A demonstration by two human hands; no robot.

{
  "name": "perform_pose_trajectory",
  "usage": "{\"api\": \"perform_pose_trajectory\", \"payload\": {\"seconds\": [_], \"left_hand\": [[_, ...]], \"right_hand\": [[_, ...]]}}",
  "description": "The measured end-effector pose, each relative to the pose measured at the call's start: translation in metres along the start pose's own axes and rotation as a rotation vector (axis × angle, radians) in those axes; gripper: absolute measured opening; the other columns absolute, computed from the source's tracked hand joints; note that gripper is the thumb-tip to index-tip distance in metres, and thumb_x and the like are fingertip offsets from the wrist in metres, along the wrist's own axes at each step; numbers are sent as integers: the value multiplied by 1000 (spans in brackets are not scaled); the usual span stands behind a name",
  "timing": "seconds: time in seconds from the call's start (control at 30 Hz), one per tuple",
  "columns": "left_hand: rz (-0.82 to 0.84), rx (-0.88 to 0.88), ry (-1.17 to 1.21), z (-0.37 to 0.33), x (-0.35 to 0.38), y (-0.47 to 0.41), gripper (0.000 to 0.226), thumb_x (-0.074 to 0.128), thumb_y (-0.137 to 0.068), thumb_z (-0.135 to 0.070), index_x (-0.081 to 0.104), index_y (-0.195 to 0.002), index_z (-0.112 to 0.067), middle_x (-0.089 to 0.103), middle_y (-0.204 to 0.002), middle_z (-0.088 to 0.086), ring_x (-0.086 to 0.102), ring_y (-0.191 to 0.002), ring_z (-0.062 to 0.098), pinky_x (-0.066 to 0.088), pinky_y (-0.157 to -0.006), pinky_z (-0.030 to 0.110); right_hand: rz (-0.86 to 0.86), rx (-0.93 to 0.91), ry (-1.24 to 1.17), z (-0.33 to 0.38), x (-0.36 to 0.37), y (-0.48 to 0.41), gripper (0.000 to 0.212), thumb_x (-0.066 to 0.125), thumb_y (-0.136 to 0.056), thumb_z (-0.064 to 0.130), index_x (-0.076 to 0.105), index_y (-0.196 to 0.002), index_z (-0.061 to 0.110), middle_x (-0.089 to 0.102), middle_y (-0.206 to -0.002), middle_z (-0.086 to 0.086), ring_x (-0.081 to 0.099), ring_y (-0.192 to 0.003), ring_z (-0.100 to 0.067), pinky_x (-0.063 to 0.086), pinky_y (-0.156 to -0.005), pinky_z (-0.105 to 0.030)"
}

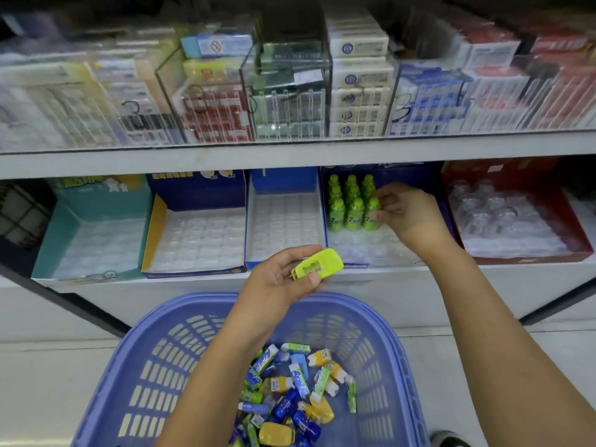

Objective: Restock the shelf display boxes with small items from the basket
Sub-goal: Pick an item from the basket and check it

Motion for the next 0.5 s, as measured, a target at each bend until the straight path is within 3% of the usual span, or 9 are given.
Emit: {"api": "perform_pose_trajectory", "payload": {"seconds": [0.1,0.17,0.23,0.33,0.43,0.5], "left_hand": [[-80,74,38,-12,-16,8,34,64,-85,0,66,-112,-20,70,-112,0,70,-96,22,55,-81,24],[-147,124,106,-22,-32,16,32,64,-84,1,66,-111,-15,71,-108,3,70,-94,22,55,-77,21],[-223,135,213,-28,-53,24,28,63,-83,-1,65,-108,-12,72,-104,9,71,-92,24,55,-75,22],[-351,141,225,-39,-91,40,24,66,-83,-9,64,-106,-8,74,-91,14,72,-82,25,56,-69,22],[-472,170,130,-54,-131,56,20,67,-84,-10,64,-103,-5,74,-77,14,72,-70,21,56,-61,21],[-524,186,95,-62,-153,65,19,67,-85,-12,65,-102,-4,74,-74,13,72,-67,20,57,-60,21]], "right_hand": [[-199,-35,33,25,-19,17,33,70,-77,3,61,-109,6,68,-93,-12,63,-84,-23,51,-78,-32],[-271,-102,-44,59,-22,34,24,70,-79,9,64,-102,10,68,-83,-2,61,-76,-7,50,-75,-23],[-112,-256,-110,110,1,52,22,70,-79,10,66,-99,20,63,-81,13,55,-72,6,45,-68,-9],[209,-561,50,187,63,91,37,74,-77,17,65,-113,26,61,-105,10,47,-91,5,38,-79,-7],[320,-710,253,226,120,114,46,74,-77,26,62,-121,20,61,-116,3,44,-107,-13,33,-93,-15],[330,-743,328,240,147,120,46,70,-81,26,57,-125,21,60,-117,3,44,-110,-15,37,-95,-23]]}}
Point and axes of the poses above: each hand's wrist, its own y-axis away from the middle knuckle, its own x-axis out of the palm, z = x × y, the point moved 10 cm from there along -y, towards the middle knuckle
